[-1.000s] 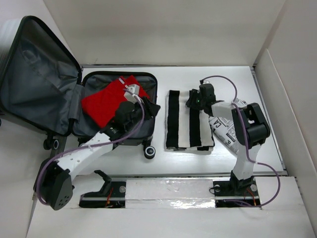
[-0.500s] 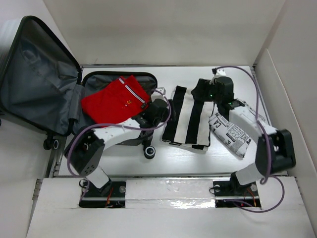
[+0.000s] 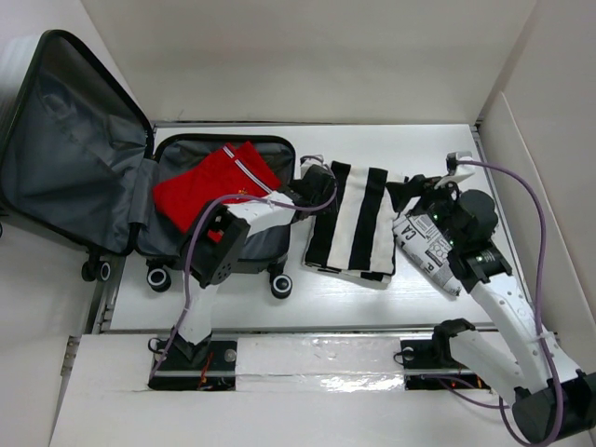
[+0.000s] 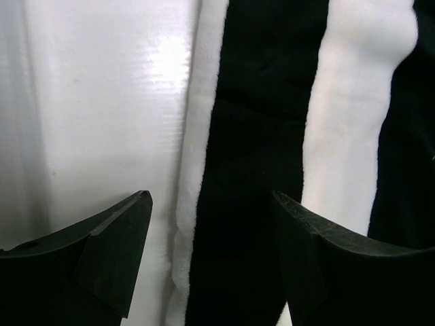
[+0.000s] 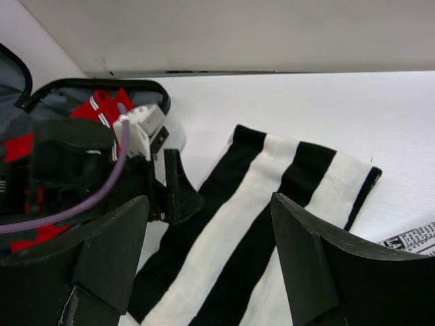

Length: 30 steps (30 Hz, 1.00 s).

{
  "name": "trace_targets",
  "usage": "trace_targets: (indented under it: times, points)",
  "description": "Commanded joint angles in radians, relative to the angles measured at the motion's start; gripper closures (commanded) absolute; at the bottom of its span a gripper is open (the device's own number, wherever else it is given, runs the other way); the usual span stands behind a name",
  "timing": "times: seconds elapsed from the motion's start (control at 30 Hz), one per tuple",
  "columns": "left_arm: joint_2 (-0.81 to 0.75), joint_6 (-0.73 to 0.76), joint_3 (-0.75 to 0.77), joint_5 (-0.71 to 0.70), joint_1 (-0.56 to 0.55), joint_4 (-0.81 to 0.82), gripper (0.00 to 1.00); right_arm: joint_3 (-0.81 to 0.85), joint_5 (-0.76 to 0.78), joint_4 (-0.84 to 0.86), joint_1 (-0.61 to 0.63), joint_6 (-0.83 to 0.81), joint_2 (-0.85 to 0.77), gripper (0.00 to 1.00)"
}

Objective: Pack the luggage

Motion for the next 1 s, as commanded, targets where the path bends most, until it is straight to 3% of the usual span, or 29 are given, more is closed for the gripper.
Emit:
trace_targets:
  times: [0.0,0.23,0.37,0.47,0.6,0.77,0.97]
  points:
    - [-0.001,-0.025,0.01,0.037,0.01,-0.06,0.33,-0.017,-0.007,-0.02,0.001,-0.024,-0.024,0.22]
    - [0.066,-0.072,-0.04,0.232,0.019,0.006,0.34,-0.019,-0.033,-0.016,0.019,-0.024,-0.026,0.21]
    - [0.1,-0.099,-0.035,0.323,-0.002,0.066,0.4,-0.019,-0.03,-0.014,0.028,-0.024,-0.037,0.21]
    - [0.112,-0.123,-0.043,0.366,-0.013,0.127,0.57,-0.019,-0.028,-0.02,0.028,-0.024,-0.052,0.21]
    - [0.094,-0.139,-0.081,0.361,-0.013,0.227,1.0,-0.009,-0.028,-0.04,0.039,-0.021,-0.095,0.21]
    - [-0.015,-0.094,-0.055,0.349,-0.013,0.242,1.0,-0.011,-0.033,-0.057,0.048,-0.013,-0.149,0.22]
    - [-0.176,0.019,0.129,0.36,0.01,0.09,1.0,-0.025,-0.004,-0.055,0.048,-0.007,-0.179,0.22]
